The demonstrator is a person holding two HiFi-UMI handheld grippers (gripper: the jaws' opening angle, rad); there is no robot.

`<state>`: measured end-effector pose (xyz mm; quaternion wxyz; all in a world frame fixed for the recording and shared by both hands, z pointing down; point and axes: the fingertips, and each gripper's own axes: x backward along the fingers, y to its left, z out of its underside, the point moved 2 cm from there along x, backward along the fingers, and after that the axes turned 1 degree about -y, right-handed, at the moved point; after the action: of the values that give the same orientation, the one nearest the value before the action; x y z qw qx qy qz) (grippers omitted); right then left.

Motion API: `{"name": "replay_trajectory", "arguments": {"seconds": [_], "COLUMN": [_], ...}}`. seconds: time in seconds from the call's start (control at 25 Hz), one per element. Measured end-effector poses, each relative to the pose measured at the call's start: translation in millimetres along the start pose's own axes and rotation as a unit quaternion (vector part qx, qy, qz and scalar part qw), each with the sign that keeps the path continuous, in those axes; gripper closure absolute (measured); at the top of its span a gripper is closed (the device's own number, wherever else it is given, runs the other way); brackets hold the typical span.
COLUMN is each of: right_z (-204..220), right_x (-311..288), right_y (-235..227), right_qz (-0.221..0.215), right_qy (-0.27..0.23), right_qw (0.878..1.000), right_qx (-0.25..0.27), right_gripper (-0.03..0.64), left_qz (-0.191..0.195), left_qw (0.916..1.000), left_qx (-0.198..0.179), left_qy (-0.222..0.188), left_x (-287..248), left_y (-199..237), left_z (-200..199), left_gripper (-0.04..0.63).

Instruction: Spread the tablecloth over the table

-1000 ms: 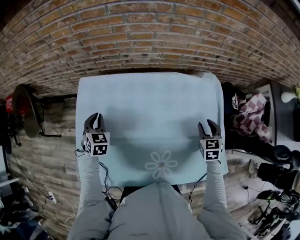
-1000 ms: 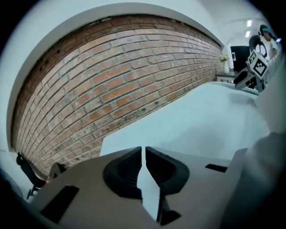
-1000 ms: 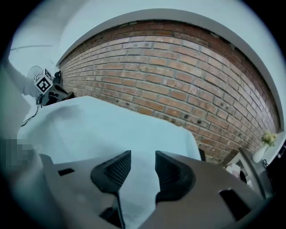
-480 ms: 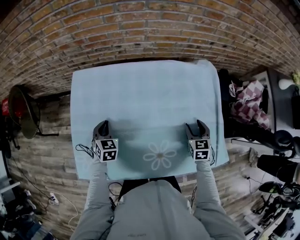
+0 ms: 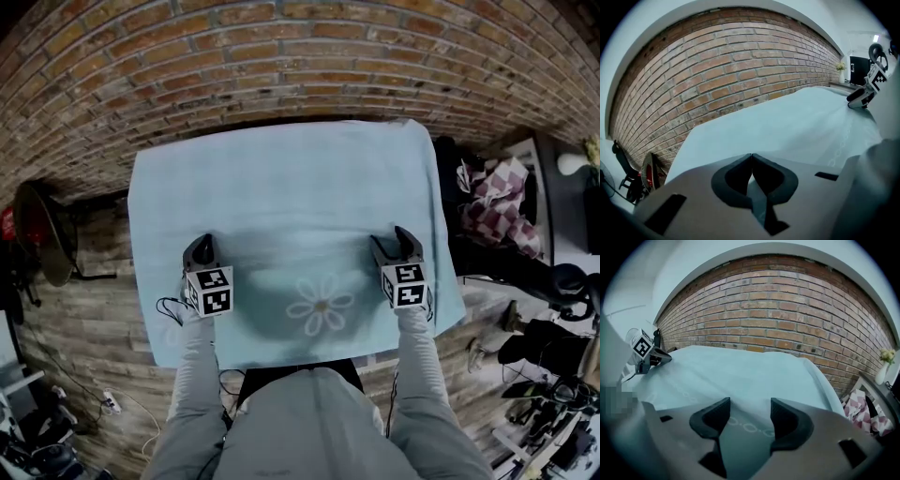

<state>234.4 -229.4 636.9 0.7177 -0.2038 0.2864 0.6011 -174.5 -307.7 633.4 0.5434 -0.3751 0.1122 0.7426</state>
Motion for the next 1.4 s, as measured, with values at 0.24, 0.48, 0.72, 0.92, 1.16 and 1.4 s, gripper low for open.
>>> {"name": "replay_trajectory", "arguments": {"seconds": [0.24, 0.48, 0.72, 0.92, 1.16, 1.4], "right_z": [-13, -27, -38, -40, -44, -50], "right_x": [-16, -35, -49, -48, -50, -54], "right_y": [-12, -42, -57, -38, -5, 41], "right_qz": [-0.004, 0.009, 0.015, 0.032, 0.015, -0.007], "right_qy": [-0.003, -0.001, 0.002, -0.004, 0.001, 0.002], "right_qw": [1.000, 1.000, 1.000, 0.999, 1.000, 1.000], "right_qx": [0.002, -0.009, -0.009, 0.016, 0.023, 0.023], "right_gripper": [0.356, 0.353, 0.355, 0.438, 0.442, 0.434], "left_qz": [-0.007, 0.003, 0.008, 0.010, -0.002, -0.007], "left_qw": [0.9999, 1.0000, 0.9999, 0.9999, 0.9997, 0.9995], "left_qx": [0.013, 0.006, 0.005, 0.009, 0.024, 0.031], "left_qy": [0.003, -0.001, -0.002, -0.004, 0.002, 0.003], "left_x": [-15, -48, -69, -67, -54, -44], "left_y": [1, -7, -8, -3, 24, 54], "left_z": [-15, -48, -70, -65, -42, -24], "left_gripper": [0.571, 0.570, 0.569, 0.568, 0.569, 0.569]}}
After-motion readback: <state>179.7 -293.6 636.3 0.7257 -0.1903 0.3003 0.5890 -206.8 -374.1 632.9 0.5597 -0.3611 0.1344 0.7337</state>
